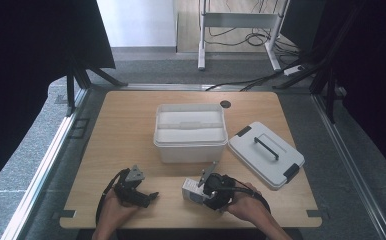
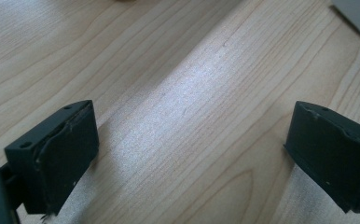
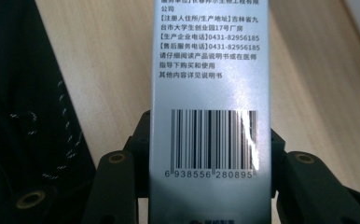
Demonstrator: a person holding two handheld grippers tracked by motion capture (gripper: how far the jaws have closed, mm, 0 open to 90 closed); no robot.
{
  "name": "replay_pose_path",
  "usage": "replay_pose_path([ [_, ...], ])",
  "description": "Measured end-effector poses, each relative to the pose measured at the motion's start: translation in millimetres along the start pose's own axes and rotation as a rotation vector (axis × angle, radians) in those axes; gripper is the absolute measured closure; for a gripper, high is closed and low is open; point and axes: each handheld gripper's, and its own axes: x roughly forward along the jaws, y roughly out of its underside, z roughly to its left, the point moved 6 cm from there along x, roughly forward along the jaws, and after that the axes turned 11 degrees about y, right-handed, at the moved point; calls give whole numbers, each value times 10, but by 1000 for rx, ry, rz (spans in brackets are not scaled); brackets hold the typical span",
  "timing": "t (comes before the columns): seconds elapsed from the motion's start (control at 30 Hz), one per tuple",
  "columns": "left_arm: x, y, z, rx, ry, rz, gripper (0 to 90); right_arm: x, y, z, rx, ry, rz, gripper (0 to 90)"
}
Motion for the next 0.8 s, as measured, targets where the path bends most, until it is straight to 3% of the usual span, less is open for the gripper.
replay_pose_path([
  [0.3, 0, 0, 0, 0, 0, 0, 21, -47, -4, 19, -2, -16, -7, 486],
  [0.8, 1, -1, -1, -1, -1, -1, 21, -523, -214, -133, 11, -51, -82, 480],
])
